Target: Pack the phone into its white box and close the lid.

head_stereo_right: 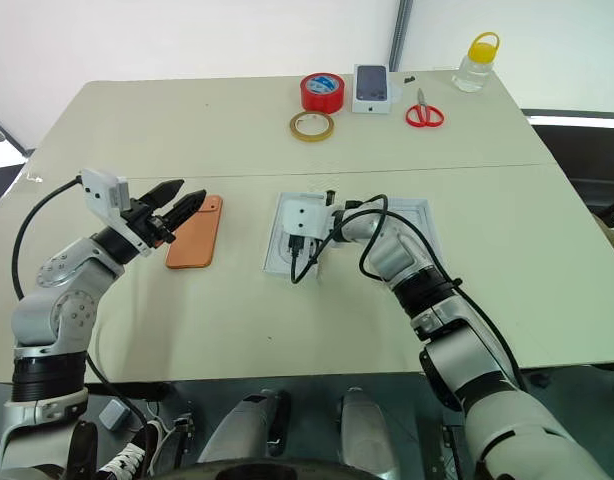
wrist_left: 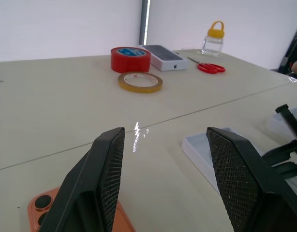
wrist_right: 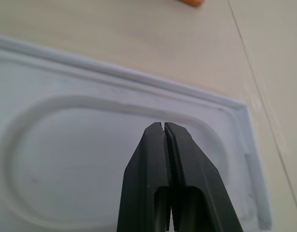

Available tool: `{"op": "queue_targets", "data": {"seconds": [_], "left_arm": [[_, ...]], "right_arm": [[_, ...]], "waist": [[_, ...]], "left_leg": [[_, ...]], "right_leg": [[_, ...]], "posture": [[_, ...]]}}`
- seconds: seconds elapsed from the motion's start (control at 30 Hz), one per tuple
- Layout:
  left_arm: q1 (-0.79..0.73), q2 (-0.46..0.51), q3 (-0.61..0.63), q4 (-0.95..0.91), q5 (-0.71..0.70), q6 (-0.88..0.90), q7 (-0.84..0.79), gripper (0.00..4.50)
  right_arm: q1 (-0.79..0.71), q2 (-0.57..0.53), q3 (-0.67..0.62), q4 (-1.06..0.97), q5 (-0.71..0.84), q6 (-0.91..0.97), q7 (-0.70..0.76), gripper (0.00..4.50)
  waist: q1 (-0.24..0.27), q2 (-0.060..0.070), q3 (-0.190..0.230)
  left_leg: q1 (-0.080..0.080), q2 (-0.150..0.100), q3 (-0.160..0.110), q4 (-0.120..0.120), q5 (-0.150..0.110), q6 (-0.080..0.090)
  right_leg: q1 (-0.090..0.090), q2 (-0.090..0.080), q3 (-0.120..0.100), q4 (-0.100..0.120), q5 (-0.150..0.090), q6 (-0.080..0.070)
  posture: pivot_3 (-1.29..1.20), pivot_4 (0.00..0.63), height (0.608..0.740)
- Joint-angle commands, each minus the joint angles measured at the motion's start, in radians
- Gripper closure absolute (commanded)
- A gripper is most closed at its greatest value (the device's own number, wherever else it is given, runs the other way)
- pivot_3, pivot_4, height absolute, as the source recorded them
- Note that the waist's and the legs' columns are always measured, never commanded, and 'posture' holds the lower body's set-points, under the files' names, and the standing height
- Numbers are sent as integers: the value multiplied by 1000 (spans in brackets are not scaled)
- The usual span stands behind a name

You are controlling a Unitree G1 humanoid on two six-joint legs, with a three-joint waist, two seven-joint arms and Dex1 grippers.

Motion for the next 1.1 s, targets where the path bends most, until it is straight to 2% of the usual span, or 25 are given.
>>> {"op": "queue_targets", "data": {"seconds": [0.03,0.1,0.23,0.43,0.57,0.67,0.77,0.93,1.0,1.1], "left_arm": [[-10,18,10,-6,0,-5,-4,1652],[-7,20,8,-6,2,-5,-6,1652],[-6,32,15,-4,-7,30,6,1652],[-14,63,53,31,-72,164,13,1652],[-30,125,172,110,-269,419,-8,1652],[-38,176,205,182,-310,500,-34,1652],[-58,219,189,249,-270,508,-31,1652],[-126,264,195,438,-212,487,-23,1652],[-146,272,189,461,-210,495,-30,1652],[-168,276,185,491,-211,518,-42,1652]], "right_arm": [[-13,0,42,79,-54,-34,-14,4402],[-3,-9,64,99,-66,-61,14,4402],[-15,15,21,80,-19,-69,15,4402],[-48,82,-95,44,122,-41,5,4402],[-73,138,-138,-46,209,21,32,4402],[-66,188,-125,-94,234,80,43,4402],[-78,252,-105,-98,237,143,24,4402],[-117,344,-68,25,201,72,-28,4402],[-131,366,-72,72,226,58,3,4402],[-173,396,-64,183,184,26,-63,4402]], "waist": [[0,0,0],[-2,0,0],[-3,0,0],[-3,0,0],[-6,0,0],[-7,0,0],[-4,0,0],[-3,0,0],[-4,0,0],[-4,0,0]], "left_leg": [[0,0,0,0,0,0],[0,0,0,0,0,0],[1,0,0,0,0,0],[1,0,0,0,0,0],[1,0,0,0,0,0],[1,1,0,-1,0,0],[1,0,-1,-2,0,0],[1,0,-1,-2,0,-1],[1,0,-1,-2,1,-1],[1,0,-1,-2,1,-1]], "right_leg": [[0,0,0,0,0,0],[0,0,0,0,0,0],[1,0,0,0,0,0],[1,0,0,0,0,0],[0,0,0,1,0,0],[-1,1,0,2,0,0],[-5,1,0,2,0,0],[-6,0,0,3,0,0],[-6,0,0,3,0,0],[-6,0,0,3,0,0]], "posture": [[0,150,740],[0,150,740],[0,150,740],[0,150,740],[0,150,740],[0,150,740],[0,150,740],[0,150,740],[0,150,740],[0,150,740]]}}
